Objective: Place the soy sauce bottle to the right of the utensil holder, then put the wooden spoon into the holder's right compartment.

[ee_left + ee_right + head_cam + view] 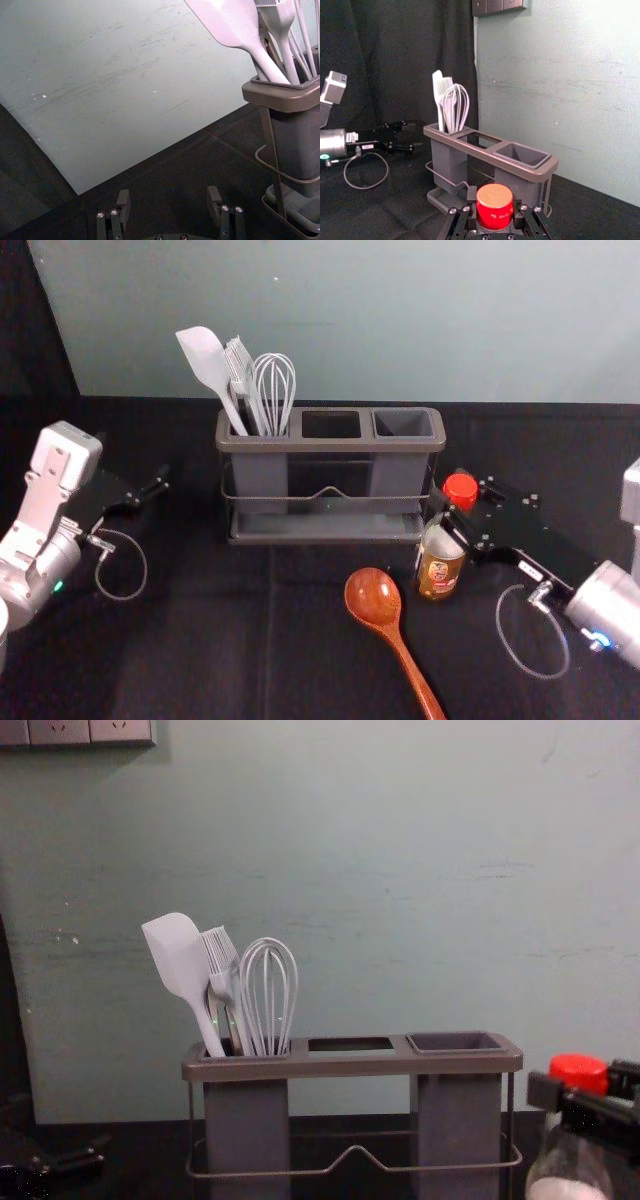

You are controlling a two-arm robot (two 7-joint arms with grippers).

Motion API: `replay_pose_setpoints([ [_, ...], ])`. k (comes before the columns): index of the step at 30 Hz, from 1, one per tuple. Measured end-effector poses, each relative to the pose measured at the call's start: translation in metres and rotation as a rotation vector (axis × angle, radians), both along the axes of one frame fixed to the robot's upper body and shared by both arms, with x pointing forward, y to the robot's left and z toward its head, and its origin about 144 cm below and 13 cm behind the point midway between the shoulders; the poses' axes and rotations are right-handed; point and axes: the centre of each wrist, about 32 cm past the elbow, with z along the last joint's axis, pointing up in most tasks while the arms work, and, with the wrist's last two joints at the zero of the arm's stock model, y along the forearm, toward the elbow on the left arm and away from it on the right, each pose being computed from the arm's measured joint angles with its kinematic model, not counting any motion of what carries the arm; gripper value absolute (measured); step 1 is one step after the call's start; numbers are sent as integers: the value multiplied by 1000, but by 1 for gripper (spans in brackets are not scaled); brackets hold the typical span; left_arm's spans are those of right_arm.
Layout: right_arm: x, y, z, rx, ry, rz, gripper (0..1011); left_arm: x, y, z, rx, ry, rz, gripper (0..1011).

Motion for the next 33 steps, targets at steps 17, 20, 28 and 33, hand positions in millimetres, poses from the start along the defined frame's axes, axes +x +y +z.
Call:
replay_pose_setpoints([
  [17,1,-49,23,-6,-54,15,382,0,0,0,0,0,0,1005],
  [20,7,-58,23,5,-52,21,382,0,0,0,0,0,0,1005],
  [28,30,-70,19,7,-44,21,382,0,0,0,0,0,0,1005],
  [33,45,-69,16,6,-38,15,382,0,0,0,0,0,0,1005],
])
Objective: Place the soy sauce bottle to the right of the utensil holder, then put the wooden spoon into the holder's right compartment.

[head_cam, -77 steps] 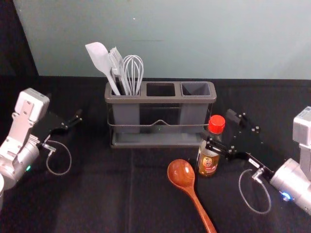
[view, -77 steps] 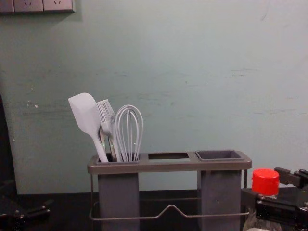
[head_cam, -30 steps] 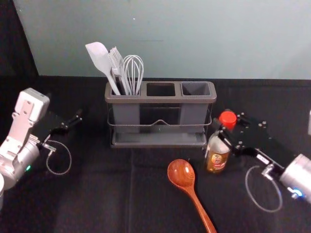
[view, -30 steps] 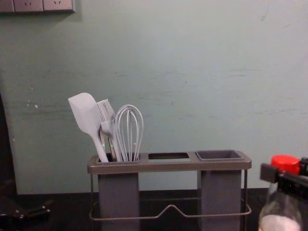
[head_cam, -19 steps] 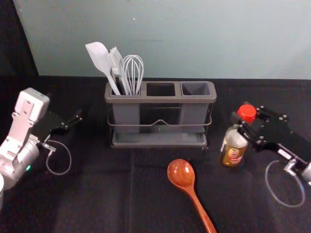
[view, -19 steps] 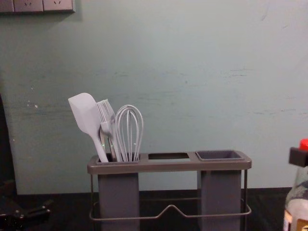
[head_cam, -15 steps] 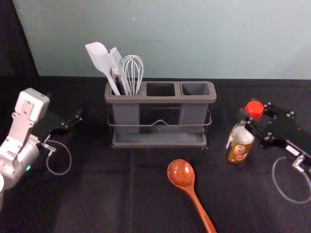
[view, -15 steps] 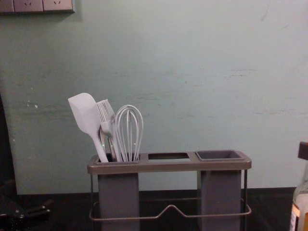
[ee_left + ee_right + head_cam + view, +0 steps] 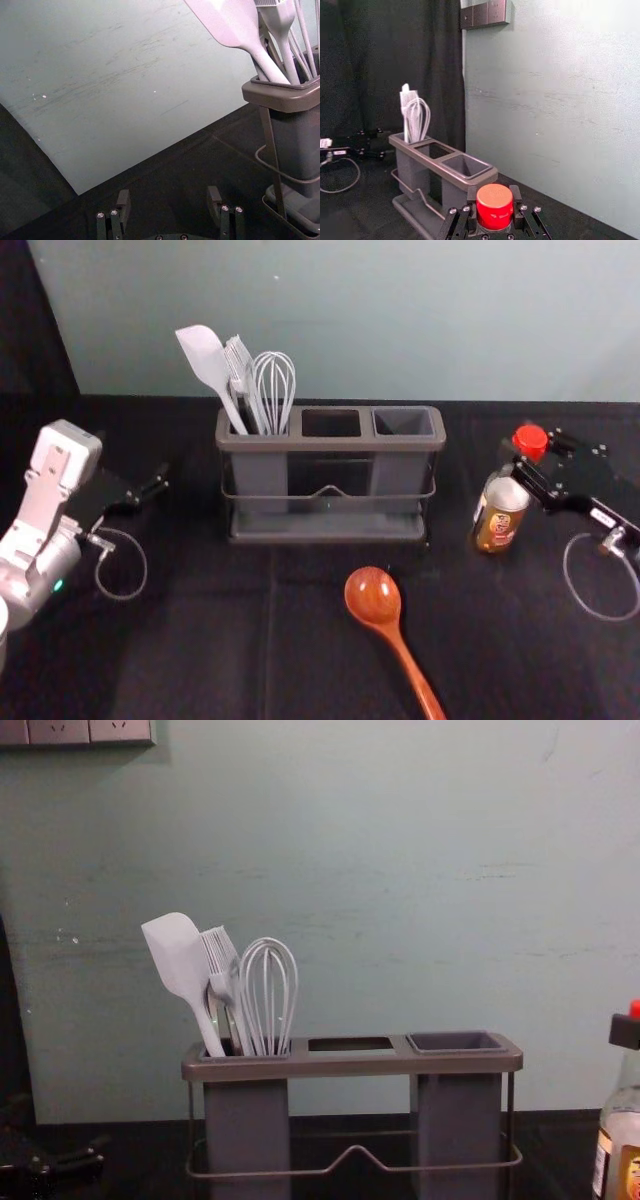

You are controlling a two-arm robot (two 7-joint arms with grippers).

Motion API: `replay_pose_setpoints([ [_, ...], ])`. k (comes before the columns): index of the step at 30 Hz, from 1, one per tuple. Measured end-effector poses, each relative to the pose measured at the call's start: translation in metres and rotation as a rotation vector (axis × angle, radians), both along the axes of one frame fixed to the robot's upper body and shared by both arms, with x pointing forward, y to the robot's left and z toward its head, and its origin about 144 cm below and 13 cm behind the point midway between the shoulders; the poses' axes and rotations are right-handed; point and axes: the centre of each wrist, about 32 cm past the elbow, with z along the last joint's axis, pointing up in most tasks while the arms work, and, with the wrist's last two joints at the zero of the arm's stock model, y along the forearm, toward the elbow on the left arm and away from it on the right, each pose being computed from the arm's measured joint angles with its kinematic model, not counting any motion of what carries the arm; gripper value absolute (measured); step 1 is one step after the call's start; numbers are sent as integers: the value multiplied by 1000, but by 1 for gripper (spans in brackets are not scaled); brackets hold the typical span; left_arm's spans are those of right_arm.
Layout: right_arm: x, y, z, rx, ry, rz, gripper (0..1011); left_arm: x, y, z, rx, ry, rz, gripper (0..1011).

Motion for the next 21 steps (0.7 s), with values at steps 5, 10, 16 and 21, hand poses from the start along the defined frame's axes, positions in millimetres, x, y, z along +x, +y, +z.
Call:
replay_pose_setpoints([
  [5,12,4,-3,3,1,-5,382,0,0,0,0,0,0,1005],
  [10,21,10,-5,3,8,-4,382,0,0,0,0,0,0,1005],
  [16,31,20,-5,5,16,-16,382,0,0,0,0,0,0,1005],
  [21,40,28,-6,4,26,-35,382,0,0,0,0,0,0,1005],
])
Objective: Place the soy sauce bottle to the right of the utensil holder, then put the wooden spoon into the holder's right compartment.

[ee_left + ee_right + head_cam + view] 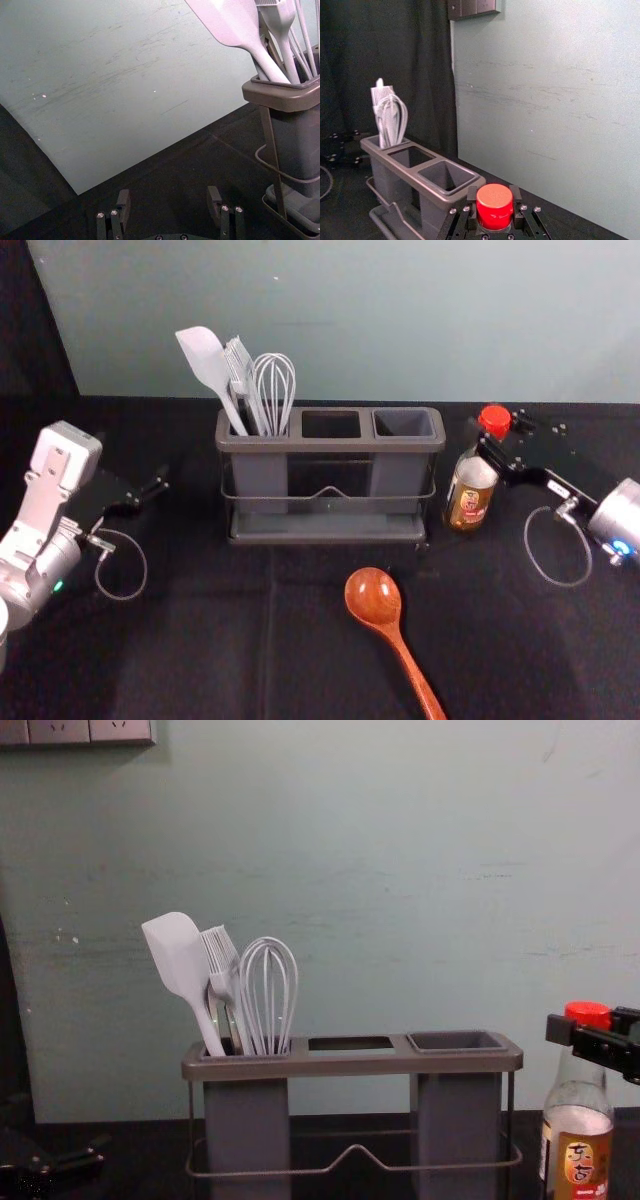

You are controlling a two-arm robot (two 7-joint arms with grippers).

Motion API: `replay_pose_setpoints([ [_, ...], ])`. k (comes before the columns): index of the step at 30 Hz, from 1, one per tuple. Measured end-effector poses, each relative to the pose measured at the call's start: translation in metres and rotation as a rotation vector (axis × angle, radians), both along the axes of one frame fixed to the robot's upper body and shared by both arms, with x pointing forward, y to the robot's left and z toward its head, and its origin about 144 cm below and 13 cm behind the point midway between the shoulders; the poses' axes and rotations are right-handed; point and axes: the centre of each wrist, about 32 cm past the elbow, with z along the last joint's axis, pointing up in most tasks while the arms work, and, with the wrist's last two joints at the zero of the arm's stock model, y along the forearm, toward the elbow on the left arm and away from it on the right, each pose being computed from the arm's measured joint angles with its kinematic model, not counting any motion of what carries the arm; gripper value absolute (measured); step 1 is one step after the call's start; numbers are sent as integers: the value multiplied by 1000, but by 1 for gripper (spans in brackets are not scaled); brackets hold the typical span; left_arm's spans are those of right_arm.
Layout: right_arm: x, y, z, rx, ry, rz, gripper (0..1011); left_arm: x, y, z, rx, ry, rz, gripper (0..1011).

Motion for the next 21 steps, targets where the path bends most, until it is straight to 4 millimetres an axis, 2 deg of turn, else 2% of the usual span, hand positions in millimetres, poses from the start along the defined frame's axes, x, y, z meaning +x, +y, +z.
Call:
replay_pose_setpoints([
  [10,13,8,-3,2,13,-24,382,0,0,0,0,0,0,1005],
  [21,19,14,-4,-2,13,-28,382,0,0,0,0,0,0,1005],
])
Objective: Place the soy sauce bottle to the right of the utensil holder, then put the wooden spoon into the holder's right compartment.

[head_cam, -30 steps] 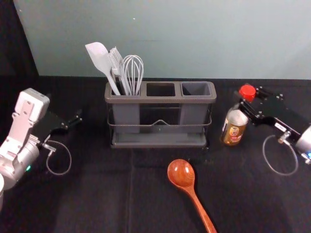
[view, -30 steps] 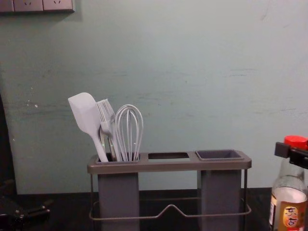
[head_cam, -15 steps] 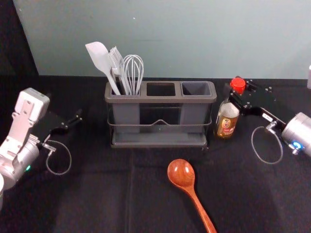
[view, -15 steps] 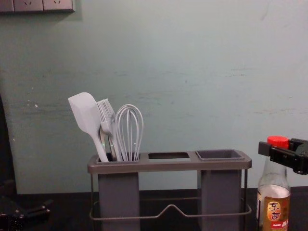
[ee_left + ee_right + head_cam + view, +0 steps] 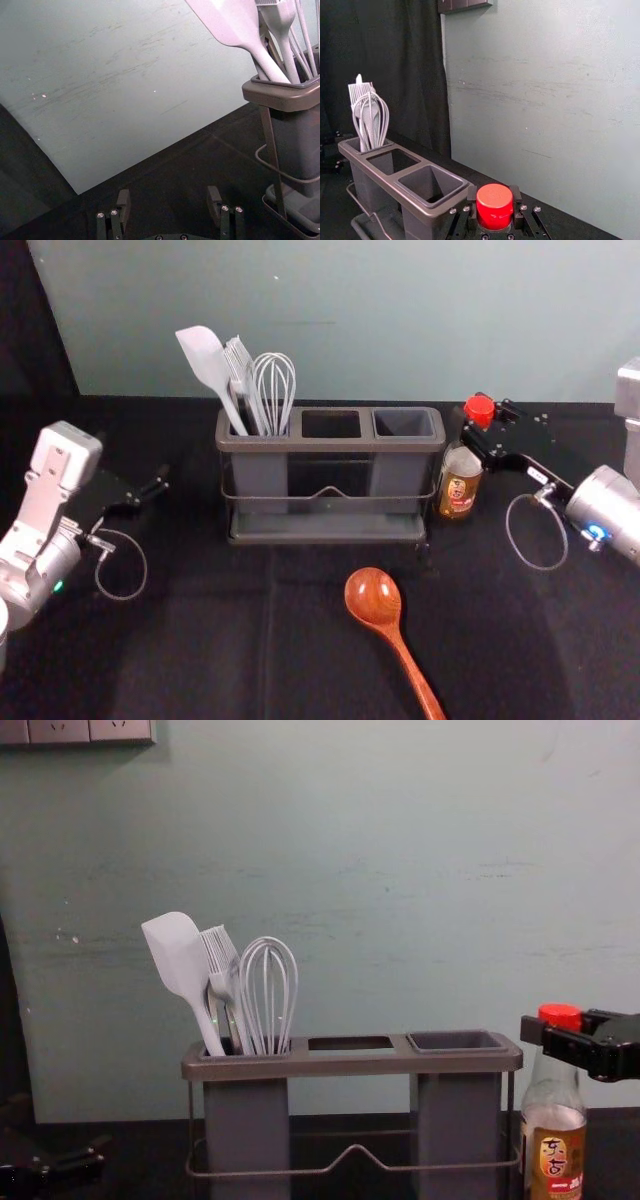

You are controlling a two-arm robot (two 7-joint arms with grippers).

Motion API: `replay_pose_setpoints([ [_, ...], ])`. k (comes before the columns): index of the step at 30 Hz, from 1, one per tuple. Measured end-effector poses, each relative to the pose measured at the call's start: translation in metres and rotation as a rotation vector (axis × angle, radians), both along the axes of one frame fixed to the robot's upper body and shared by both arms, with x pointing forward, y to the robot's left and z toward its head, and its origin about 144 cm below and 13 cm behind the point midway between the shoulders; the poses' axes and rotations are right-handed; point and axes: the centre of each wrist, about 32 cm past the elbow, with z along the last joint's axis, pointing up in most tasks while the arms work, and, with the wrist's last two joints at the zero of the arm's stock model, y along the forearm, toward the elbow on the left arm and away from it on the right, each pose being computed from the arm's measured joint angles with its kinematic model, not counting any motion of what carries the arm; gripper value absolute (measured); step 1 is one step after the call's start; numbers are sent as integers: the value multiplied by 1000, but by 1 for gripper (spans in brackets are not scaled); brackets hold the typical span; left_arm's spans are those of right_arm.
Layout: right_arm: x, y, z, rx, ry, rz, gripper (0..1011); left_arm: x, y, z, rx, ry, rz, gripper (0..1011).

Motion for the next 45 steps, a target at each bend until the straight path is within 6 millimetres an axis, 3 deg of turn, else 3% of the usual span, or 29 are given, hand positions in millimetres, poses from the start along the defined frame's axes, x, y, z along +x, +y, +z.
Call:
replay_pose_setpoints([
  [17,1,2,-5,-6,12,-3,382,0,0,0,0,0,0,1005],
  [37,-5,2,10,-17,-36,-12,974,0,0,0,0,0,0,1005],
  [45,-11,-2,17,-21,-56,-23,1002,0,0,0,0,0,0,1005],
])
